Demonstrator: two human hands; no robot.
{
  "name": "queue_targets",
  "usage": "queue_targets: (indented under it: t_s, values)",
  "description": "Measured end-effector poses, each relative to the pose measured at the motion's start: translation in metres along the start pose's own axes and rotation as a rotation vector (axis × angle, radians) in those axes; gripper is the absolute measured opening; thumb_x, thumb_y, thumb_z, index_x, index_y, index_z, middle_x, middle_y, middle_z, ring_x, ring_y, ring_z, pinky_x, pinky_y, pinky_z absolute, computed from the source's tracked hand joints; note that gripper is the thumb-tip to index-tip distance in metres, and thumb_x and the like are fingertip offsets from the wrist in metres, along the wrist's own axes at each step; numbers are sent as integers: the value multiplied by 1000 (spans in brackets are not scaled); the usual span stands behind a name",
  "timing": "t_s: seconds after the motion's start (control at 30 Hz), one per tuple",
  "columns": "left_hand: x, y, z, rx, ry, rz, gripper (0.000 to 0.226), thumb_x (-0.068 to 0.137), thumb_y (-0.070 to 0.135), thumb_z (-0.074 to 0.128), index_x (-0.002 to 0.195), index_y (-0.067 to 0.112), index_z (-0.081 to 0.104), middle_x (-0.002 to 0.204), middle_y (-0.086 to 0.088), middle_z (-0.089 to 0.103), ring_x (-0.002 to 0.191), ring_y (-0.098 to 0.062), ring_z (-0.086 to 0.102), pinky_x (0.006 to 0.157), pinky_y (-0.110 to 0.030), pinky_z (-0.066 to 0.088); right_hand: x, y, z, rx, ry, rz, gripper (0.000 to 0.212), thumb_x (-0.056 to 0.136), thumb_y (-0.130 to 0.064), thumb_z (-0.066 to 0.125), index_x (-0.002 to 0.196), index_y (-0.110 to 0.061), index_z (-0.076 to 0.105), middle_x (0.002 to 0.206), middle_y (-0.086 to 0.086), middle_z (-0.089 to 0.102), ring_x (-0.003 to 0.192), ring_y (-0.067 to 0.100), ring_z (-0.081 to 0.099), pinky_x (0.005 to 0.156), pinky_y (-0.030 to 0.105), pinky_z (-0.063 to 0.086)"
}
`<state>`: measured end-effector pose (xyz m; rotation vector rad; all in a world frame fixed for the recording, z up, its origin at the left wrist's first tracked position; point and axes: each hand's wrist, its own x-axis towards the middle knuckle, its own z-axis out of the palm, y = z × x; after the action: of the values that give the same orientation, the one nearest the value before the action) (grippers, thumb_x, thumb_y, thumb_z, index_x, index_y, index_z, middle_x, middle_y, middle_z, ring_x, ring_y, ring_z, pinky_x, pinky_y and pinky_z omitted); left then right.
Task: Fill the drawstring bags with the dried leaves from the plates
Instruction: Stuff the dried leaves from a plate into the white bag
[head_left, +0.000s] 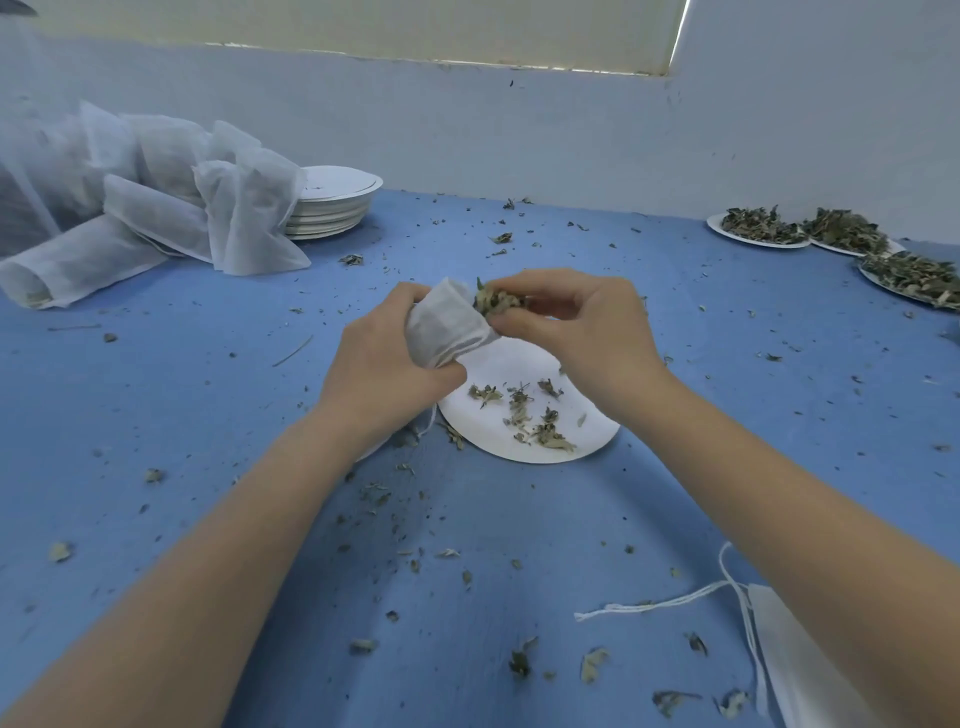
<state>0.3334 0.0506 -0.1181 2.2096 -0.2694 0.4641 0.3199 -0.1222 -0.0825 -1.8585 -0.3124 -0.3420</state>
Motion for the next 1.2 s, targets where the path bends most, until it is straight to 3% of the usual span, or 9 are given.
queue_targets:
  t_s: [0.27, 0.4, 0.5, 0.57, 0.7, 0.83, 0.97, 1.03, 1.2]
  values:
    - [-5, 7, -2, 89, 0, 159, 41, 61, 19, 73, 98, 27, 57, 78, 20, 54, 72, -1, 49, 63, -5, 34, 2, -8, 1, -390, -158, -209, 19, 75, -9, 76, 92, -18, 77, 79, -1, 71, 76, 6, 60, 67, 8, 42]
    - [-7, 12, 3, 214, 4, 236, 45, 66, 28, 75, 105, 11, 60, 86, 7, 56, 79, -20, 54, 70, -27, 35, 1, -12, 8, -466, -187, -203, 11, 80, -14, 71, 90, -15, 76, 70, 1, 70, 64, 11, 54, 63, 14, 41]
    - [-6, 12, 3, 247, 5, 219, 47, 67, 32, 72, 107, 11, 58, 88, 6, 55, 84, -23, 55, 70, -25, 31, 0, -16, 6, -387, -314, -116, 16, 85, -14, 65, 97, -18, 74, 84, -1, 73, 69, 3, 61, 65, 16, 47]
    - [-6, 11, 2, 238, -4, 219, 51, 67, 36, 70, 111, 14, 58, 96, 2, 61, 88, -21, 55, 70, -20, 29, 2, -17, 1, -403, -392, -77, 15, 88, -13, 60, 96, -12, 73, 84, 10, 70, 60, 3, 48, 57, 16, 37]
    - [-6, 18, 6, 253, -23, 215, 55, 65, 41, 61, 113, 14, 58, 98, 2, 62, 87, -22, 55, 69, -21, 27, 1, -19, 7, -440, -281, -90, 10, 78, -8, 67, 69, -12, 69, 69, 2, 62, 56, 5, 41, 54, 12, 33]
    - [-7, 20, 12, 311, -20, 210, 36, 70, 25, 65, 104, 15, 60, 93, 4, 61, 87, -19, 55, 64, -17, 21, 2, -22, 21, -631, -419, -53, 43, 78, -7, 60, 41, -27, 49, 40, -8, 41, 45, 8, 38, 45, 13, 31]
    - [-6, 18, 7, 202, -17, 192, 47, 63, 30, 69, 108, 24, 57, 91, 12, 57, 83, -16, 54, 70, -25, 37, 5, -27, 2, -469, -613, 11, 28, 91, -18, 54, 65, -26, 60, 56, -4, 46, 46, 0, 36, 48, 10, 30]
    - [-6, 15, 2, 196, -30, 200, 53, 60, 30, 72, 110, 27, 54, 91, 15, 53, 81, -16, 52, 69, -28, 40, 3, -25, -9, -333, -557, -6, 16, 91, -18, 59, 82, -27, 69, 71, 9, 63, 60, 4, 49, 59, 18, 39]
    - [-2, -1, -8, 309, -27, 159, 50, 63, 23, 72, 109, 25, 54, 93, 8, 56, 81, -21, 52, 69, -27, 35, 1, -2, -30, -32, -265, 50, 15, 84, -8, 67, 87, -21, 74, 80, -5, 74, 76, 7, 70, 69, 14, 52]
